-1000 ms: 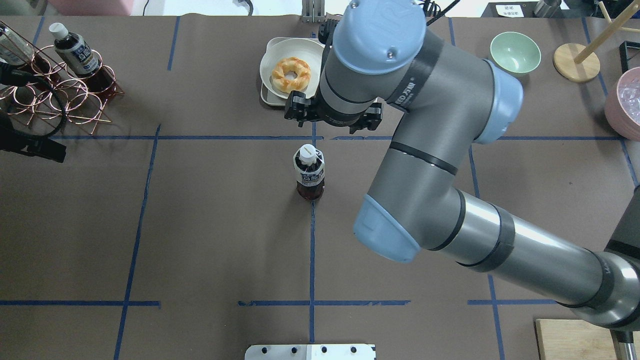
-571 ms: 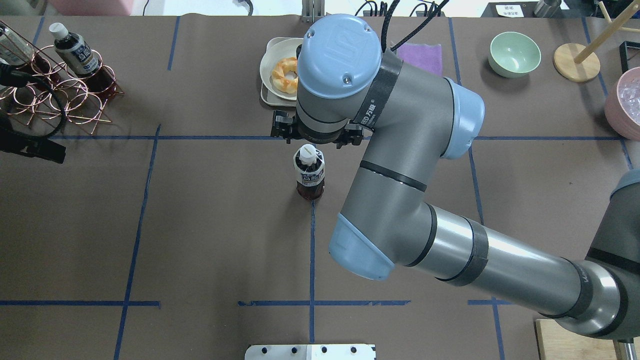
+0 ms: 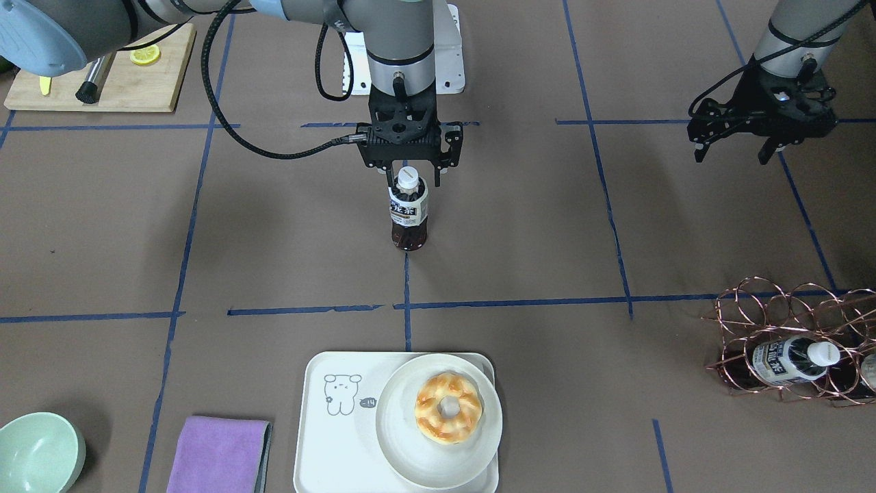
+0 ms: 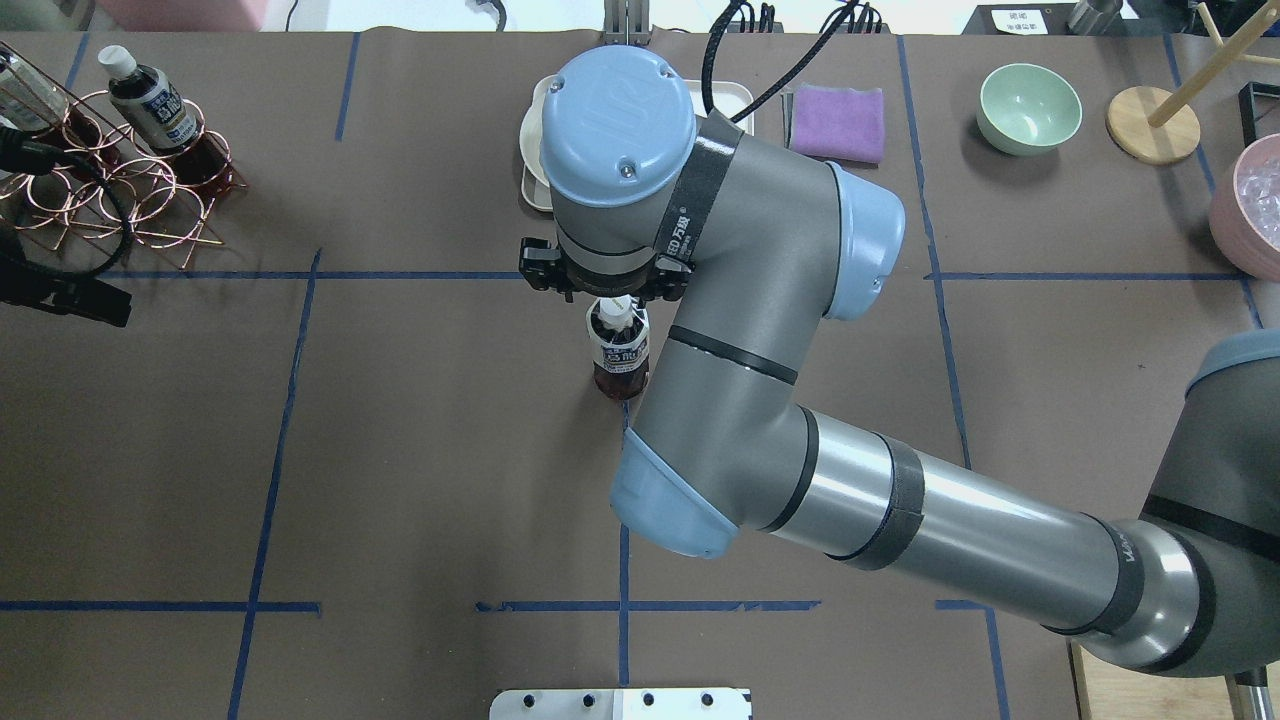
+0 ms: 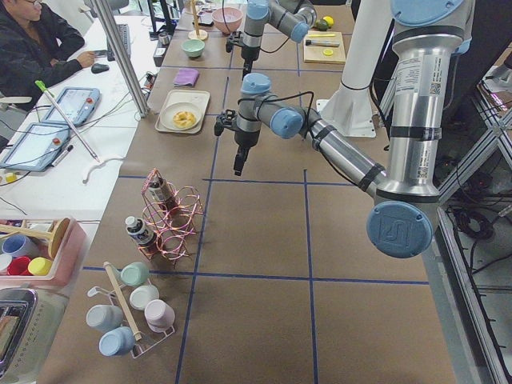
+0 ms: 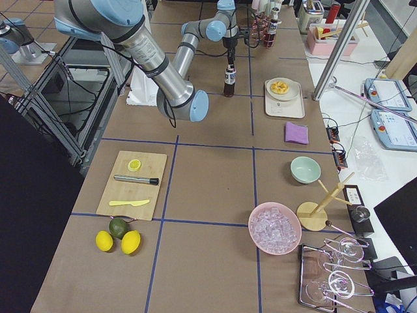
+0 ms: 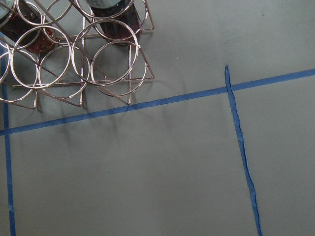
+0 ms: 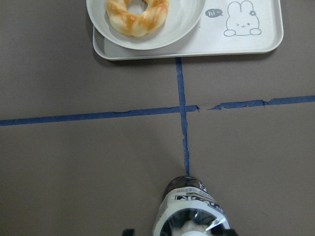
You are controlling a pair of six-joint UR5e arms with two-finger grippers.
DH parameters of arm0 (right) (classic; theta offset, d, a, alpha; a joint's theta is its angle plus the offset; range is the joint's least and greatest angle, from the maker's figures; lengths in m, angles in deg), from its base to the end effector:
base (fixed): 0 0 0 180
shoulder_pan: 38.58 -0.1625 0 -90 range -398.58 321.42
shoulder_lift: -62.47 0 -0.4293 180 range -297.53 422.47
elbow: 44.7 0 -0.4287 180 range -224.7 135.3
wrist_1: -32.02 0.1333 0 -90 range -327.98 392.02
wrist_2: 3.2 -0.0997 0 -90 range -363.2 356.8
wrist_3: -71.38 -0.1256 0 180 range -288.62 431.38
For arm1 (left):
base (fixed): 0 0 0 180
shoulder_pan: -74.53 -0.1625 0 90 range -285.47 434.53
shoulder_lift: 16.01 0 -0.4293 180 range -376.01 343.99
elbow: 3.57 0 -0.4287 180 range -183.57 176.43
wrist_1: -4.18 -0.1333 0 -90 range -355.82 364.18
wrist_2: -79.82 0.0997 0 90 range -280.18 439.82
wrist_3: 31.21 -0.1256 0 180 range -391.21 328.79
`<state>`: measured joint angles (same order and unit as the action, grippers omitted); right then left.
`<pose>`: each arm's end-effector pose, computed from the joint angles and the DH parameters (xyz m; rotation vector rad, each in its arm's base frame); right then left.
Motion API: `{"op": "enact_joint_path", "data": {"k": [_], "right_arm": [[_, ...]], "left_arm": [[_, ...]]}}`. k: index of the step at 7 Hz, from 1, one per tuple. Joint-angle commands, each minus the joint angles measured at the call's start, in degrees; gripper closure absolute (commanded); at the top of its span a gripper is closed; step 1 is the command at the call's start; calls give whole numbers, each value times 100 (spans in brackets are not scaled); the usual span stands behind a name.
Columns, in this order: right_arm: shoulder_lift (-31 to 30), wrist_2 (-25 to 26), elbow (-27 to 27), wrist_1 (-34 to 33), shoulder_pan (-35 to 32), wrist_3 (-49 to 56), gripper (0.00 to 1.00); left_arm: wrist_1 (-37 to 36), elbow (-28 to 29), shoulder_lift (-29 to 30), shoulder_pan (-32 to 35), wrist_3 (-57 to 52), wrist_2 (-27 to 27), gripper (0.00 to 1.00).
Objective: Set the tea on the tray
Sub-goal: 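Lower the right gripper over the bottle cap and close on the bottle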
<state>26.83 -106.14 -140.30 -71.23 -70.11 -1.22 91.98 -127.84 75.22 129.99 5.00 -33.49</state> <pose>-0.5595 -0.4667 0.0529 0.1422 -0.8275 0.1399 0.2174 -0.4633 0.3844 0.2384 0.6539 0.0902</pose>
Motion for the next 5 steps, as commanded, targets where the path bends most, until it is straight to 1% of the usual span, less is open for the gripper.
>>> {"op": "enact_joint_path", "data": {"k": [1, 3, 4, 5], "right_arm": [[31, -7, 15, -152, 7, 9, 38], [-13, -16, 15, -170, 7, 17, 47], [39, -42, 7, -431, 7, 52, 62], [153, -42, -54, -773, -2, 96, 87]], "left_arm": [[0, 0, 0, 0, 0, 2, 0], [0, 0, 9, 0, 0, 2, 0], [0, 0, 9, 0, 0, 2, 0], [0, 0, 9, 0, 0, 2, 0]]}}
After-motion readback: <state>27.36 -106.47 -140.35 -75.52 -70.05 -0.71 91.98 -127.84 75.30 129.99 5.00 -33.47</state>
